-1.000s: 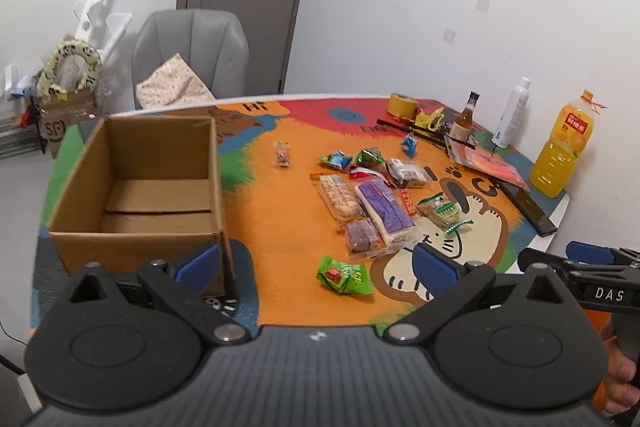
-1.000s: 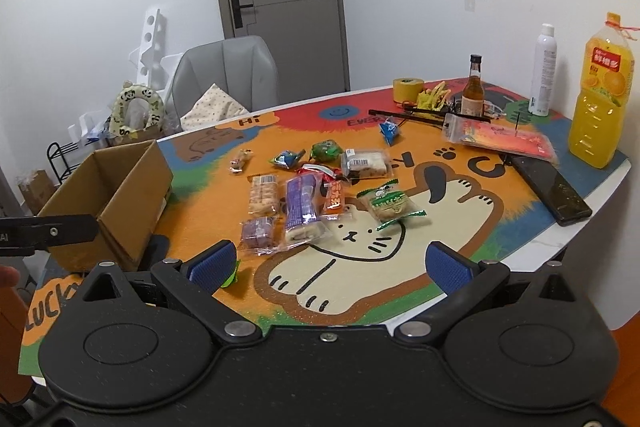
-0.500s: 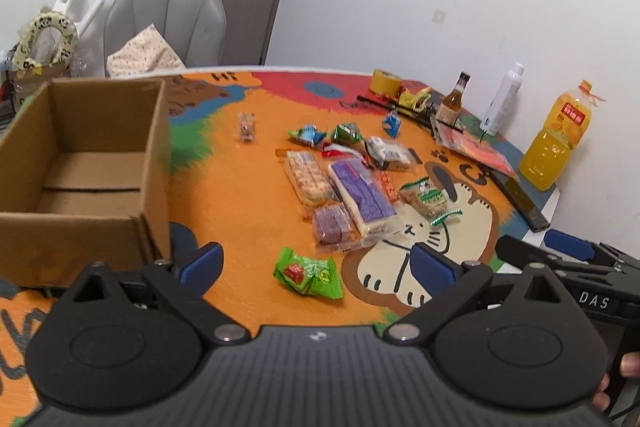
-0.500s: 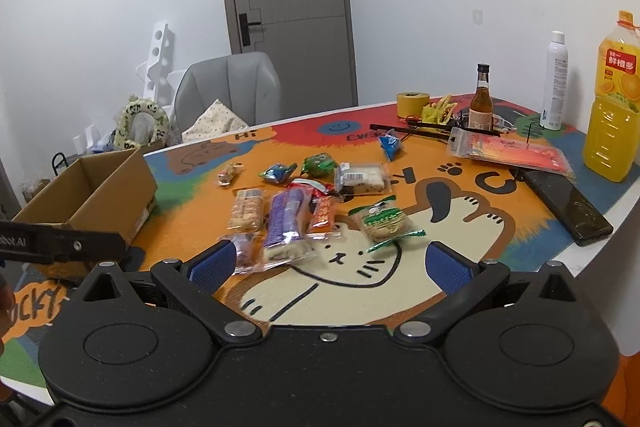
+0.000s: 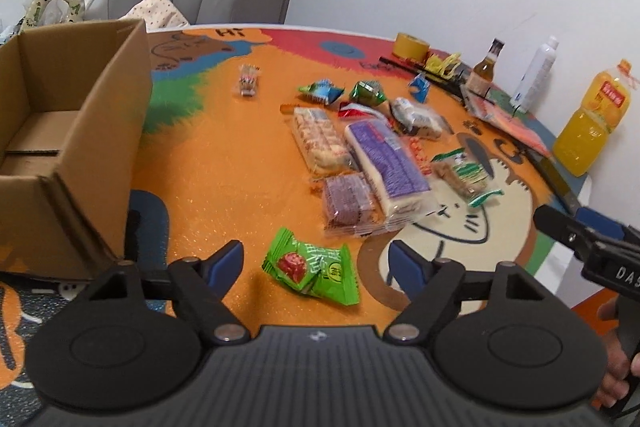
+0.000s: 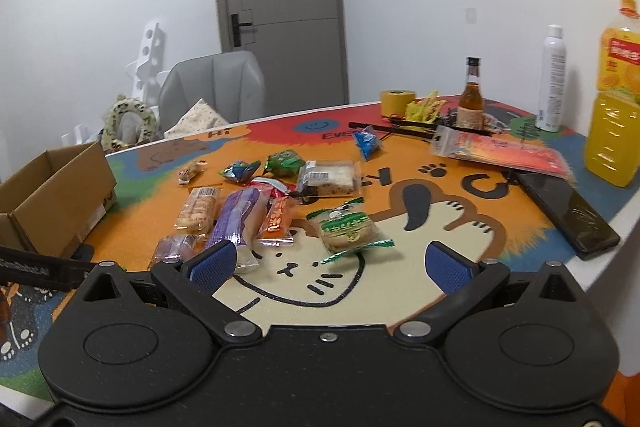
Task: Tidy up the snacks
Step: 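Reach the left gripper to the green chip bag while the right gripper reaches the green-printed biscuit pack, then close the left gripper on the green chip bag while the right gripper grasps the biscuit pack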
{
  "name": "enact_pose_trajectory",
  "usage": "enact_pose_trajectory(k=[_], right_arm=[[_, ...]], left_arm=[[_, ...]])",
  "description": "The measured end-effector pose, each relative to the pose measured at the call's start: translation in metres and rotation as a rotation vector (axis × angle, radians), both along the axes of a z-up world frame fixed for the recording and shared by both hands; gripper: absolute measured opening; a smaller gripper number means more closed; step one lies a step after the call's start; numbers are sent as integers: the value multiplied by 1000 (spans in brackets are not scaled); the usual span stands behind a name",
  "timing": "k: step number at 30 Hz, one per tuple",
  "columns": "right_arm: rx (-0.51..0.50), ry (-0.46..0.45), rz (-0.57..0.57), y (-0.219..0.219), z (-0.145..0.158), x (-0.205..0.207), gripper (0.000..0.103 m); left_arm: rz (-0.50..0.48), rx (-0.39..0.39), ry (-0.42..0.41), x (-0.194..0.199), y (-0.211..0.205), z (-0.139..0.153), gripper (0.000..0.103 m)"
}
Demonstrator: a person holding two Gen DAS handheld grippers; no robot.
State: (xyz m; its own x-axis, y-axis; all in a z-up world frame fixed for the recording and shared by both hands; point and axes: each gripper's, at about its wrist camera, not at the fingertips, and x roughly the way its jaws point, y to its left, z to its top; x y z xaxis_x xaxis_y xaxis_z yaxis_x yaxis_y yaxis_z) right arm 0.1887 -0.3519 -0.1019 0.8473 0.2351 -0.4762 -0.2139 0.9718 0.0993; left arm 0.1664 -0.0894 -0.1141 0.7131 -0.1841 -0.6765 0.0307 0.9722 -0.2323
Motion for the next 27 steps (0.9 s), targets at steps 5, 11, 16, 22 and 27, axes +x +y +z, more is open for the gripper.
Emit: enact_pose_trajectory(k=[5, 11, 16, 22, 27], right_arm=[[-21, 37, 23, 4, -13, 21, 103], [33, 19, 36, -5, -25, 31, 100], [13, -7, 32, -7, -31, 40, 99], [1, 5, 44, -8, -34, 51, 99], [-9, 55, 90, -6, -38, 64, 74]], left_arm=[[2, 31, 23, 9, -7, -15, 71], [10, 98, -4, 13, -12, -22, 55], [24, 85, -40, 14, -12, -16, 36], [30, 55, -41, 20, -8, -14, 34], [31, 55, -80, 22, -6, -4, 33]])
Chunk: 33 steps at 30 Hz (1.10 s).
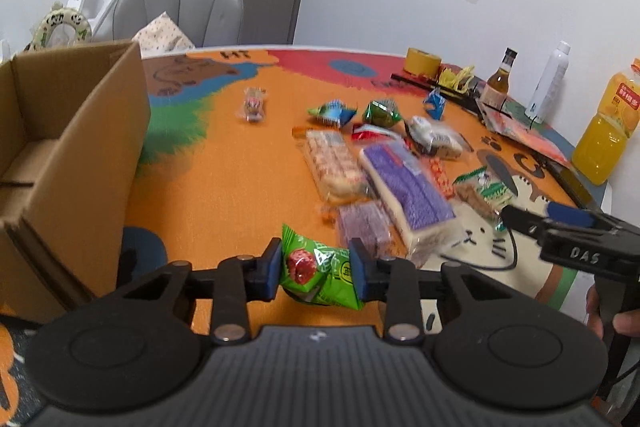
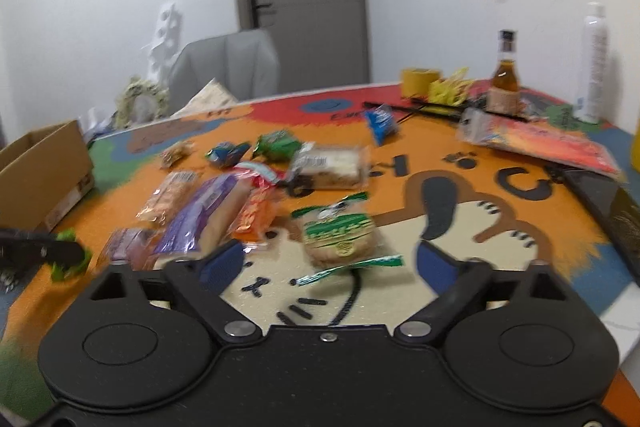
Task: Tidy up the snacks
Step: 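Close the left gripper on the green chip bag while the right gripper grasps the biscuit pack, then carry the chip bag and biscuit pack over the cardboard box with both grippers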
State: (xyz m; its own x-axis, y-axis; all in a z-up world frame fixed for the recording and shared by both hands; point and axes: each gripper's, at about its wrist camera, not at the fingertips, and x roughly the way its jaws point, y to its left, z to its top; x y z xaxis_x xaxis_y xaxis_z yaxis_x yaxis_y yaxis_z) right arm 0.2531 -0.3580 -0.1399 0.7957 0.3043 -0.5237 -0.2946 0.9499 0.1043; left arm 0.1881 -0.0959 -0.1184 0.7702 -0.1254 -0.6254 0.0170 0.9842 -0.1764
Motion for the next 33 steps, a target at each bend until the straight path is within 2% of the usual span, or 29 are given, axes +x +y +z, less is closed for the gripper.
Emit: enact_pose_trajectory(k=[1, 2, 9, 13, 14, 15, 18, 21, 33], right_arm=[[-17, 20, 4, 2, -2, 4, 67], [-29, 31, 0, 3, -3, 8, 66], [-52, 13, -40, 10, -2, 24, 71], [-75, 43, -42, 17, -8, 37, 73], [-85, 56, -42, 19, -11, 39, 69], [-96, 66, -40, 20, -13, 40, 59], [-116, 68, -17, 22, -13, 36, 54], [-113, 56, 26, 24, -8, 25, 48], [-29, 13, 25, 27, 12, -1, 46]], left_arm=[[0, 1, -3, 1, 0, 1, 33], [3, 1, -7, 3, 1, 2, 33], [2, 6, -35, 7, 6, 10, 34], [6, 2, -37, 9, 7, 11, 34], [8, 1, -38, 9, 8, 11, 34], [9, -1, -39, 9, 8, 12, 34], [13, -3, -43, 9, 9, 13, 34], [21, -4, -50, 8, 12, 15, 34], [19, -5, -108, -7, 22, 38, 34]])
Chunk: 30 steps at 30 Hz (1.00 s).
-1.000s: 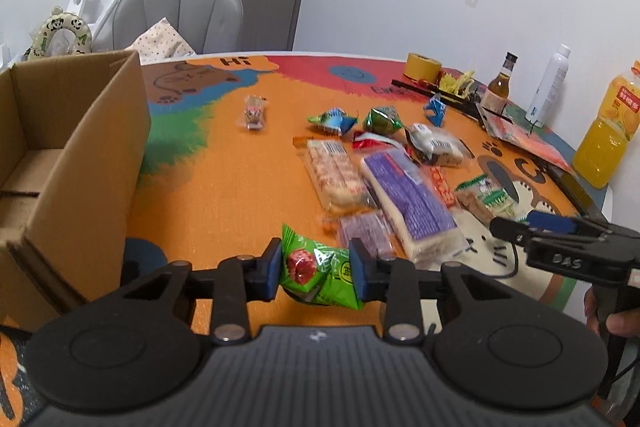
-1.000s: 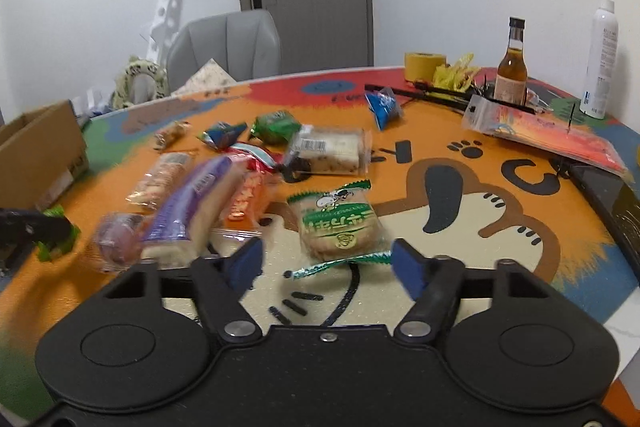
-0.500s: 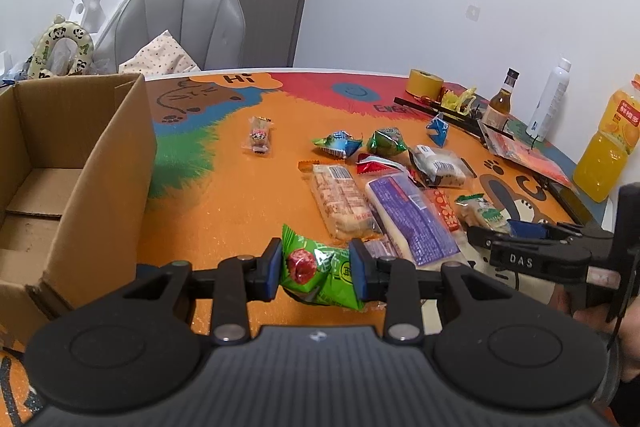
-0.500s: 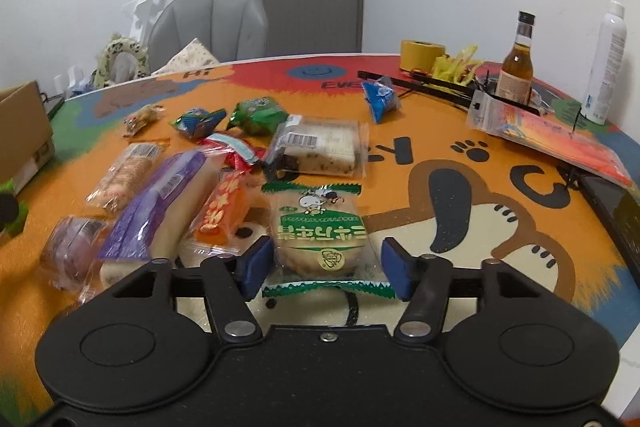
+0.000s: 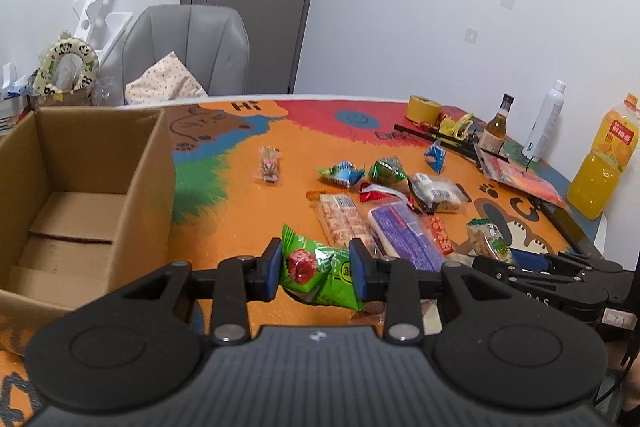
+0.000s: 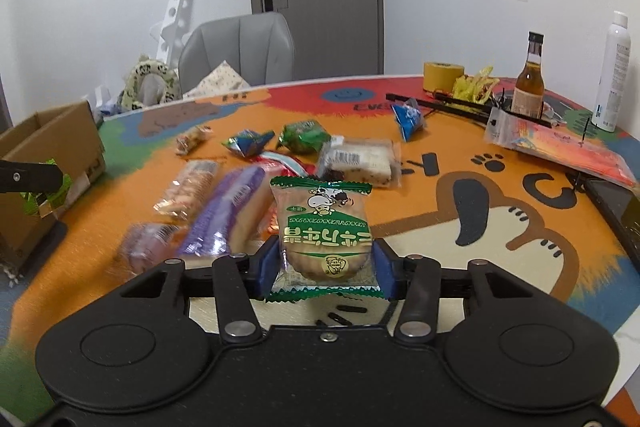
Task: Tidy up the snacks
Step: 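Carry the chip bag and biscuit pack over the cardboard box with both grippers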
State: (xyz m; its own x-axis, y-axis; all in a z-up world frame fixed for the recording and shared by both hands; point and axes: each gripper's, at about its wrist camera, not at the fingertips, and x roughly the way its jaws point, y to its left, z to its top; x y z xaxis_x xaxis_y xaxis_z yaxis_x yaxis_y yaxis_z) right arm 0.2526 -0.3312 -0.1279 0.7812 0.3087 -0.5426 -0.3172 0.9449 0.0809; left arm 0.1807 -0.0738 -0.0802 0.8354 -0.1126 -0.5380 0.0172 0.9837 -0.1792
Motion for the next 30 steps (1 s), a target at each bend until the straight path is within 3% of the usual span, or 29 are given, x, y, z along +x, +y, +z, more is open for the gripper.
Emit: enact_pose_trajectory(k=[15, 30], right_arm=[[42, -102, 41, 35, 41, -15, 46], [69, -142, 99, 95, 64, -16, 46]], left_arm=[[13, 19, -97, -19, 30, 41, 34], [46, 14, -125, -23, 82, 58, 34]])
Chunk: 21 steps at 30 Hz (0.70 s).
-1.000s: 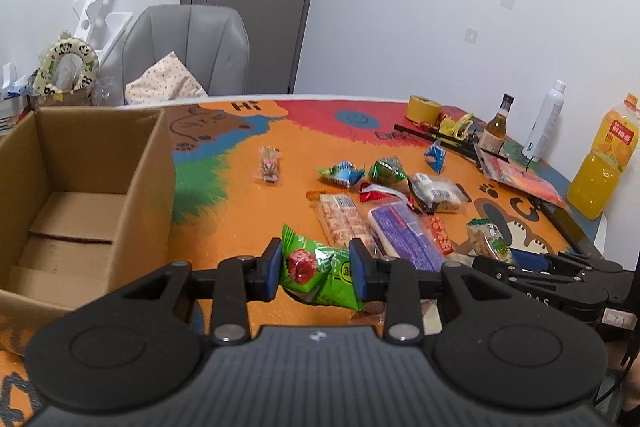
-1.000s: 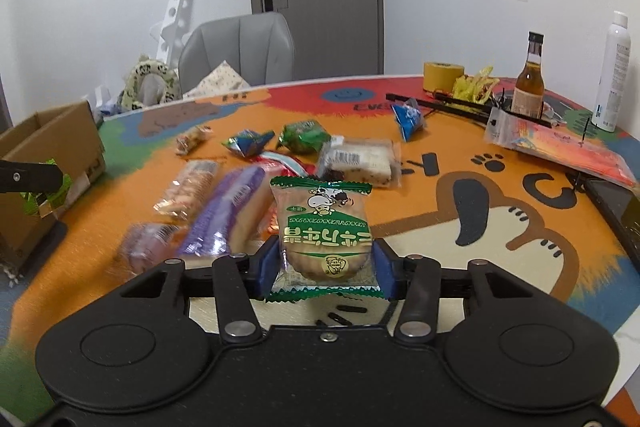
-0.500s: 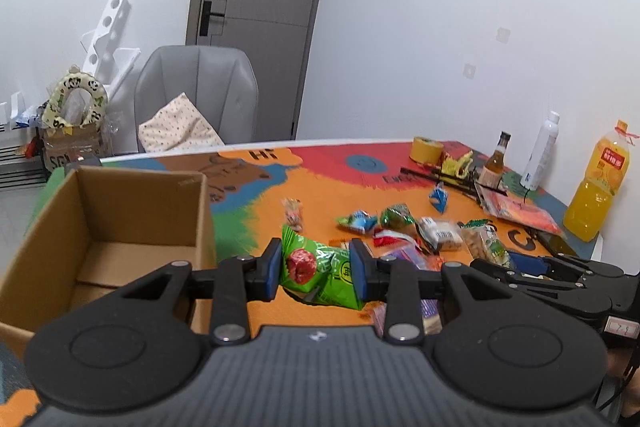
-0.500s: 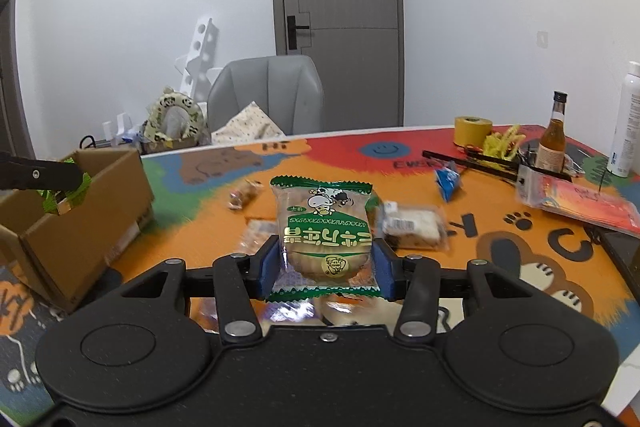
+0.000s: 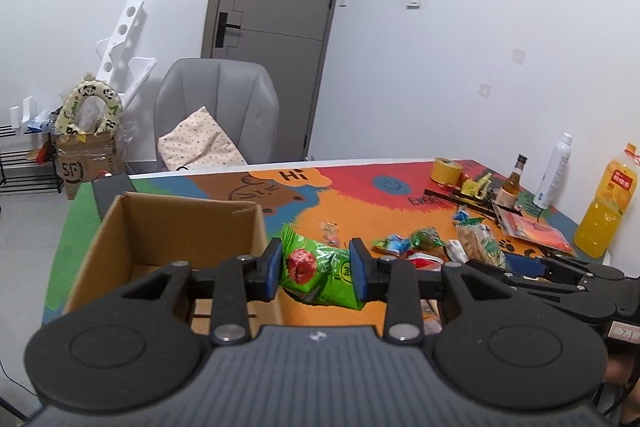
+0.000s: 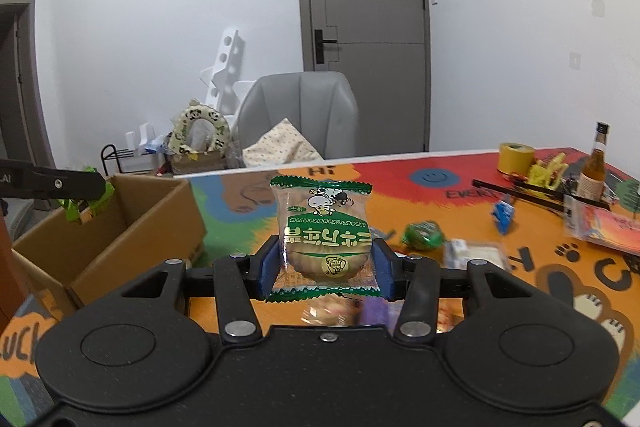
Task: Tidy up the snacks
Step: 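Carry the chip bag and biscuit pack over the cardboard box with both grippers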
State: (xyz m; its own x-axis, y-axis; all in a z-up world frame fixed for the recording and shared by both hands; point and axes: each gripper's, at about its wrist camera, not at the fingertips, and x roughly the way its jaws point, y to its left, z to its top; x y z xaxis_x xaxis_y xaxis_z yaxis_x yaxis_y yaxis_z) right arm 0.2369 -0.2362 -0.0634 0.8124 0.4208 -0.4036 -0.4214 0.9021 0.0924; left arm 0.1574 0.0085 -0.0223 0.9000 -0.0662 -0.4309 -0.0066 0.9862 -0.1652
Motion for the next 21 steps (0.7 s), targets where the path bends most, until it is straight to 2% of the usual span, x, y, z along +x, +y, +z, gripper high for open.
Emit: enact_pose_trajectory(k=[21], right_arm=[[26, -15, 129, 79, 25, 23, 46]], left_arm=[[87, -25, 21, 26, 71, 5, 34]])
